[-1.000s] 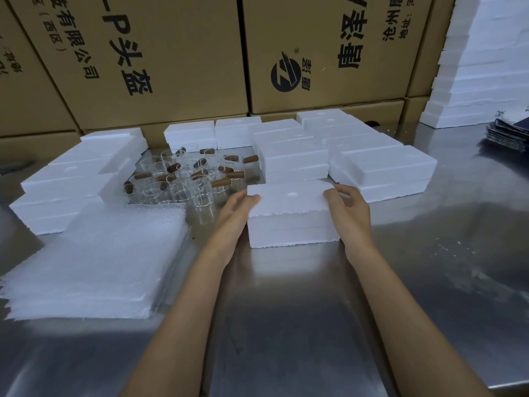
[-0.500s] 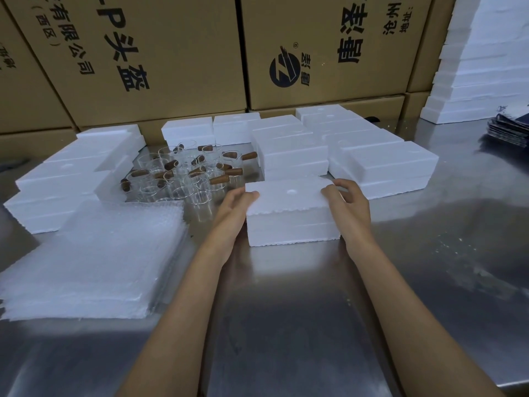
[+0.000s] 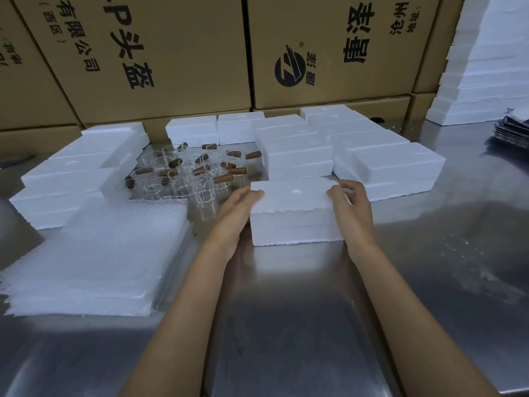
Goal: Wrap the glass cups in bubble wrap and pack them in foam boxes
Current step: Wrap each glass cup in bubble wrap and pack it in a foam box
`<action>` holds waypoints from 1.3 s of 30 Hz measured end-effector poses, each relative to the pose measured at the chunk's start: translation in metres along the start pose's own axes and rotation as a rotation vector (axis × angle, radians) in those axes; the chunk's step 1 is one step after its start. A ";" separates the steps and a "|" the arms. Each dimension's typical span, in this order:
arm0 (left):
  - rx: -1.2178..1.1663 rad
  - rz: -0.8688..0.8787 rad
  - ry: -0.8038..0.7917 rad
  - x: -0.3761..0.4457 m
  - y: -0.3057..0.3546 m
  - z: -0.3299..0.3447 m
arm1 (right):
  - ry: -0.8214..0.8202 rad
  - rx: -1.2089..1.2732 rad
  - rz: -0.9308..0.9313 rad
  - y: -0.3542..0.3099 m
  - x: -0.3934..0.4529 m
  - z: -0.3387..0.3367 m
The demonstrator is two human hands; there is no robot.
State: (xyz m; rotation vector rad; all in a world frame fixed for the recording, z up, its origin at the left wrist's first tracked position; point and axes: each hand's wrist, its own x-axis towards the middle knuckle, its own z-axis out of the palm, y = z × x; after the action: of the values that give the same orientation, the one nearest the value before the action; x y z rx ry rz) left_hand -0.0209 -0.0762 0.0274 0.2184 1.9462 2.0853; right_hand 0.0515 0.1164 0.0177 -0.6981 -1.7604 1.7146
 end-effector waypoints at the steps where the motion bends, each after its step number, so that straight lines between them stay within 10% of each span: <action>1: 0.005 -0.003 0.005 -0.002 0.001 0.001 | 0.006 0.007 0.010 0.000 -0.001 0.000; 13: 0.239 -0.011 0.141 -0.018 0.014 0.008 | 0.024 -0.067 0.093 -0.003 -0.012 -0.002; 26: -0.201 0.218 0.461 -0.034 0.027 0.006 | -0.464 0.397 0.227 -0.013 -0.034 0.015; 39: -0.492 0.246 0.466 -0.057 0.058 -0.015 | -0.414 0.319 0.183 -0.006 -0.060 0.048</action>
State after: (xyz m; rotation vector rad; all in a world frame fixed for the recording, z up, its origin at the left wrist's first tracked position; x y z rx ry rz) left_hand 0.0228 -0.1110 0.0887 -0.1545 1.6009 2.9099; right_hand 0.0592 0.0398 0.0204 -0.3912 -1.6564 2.3329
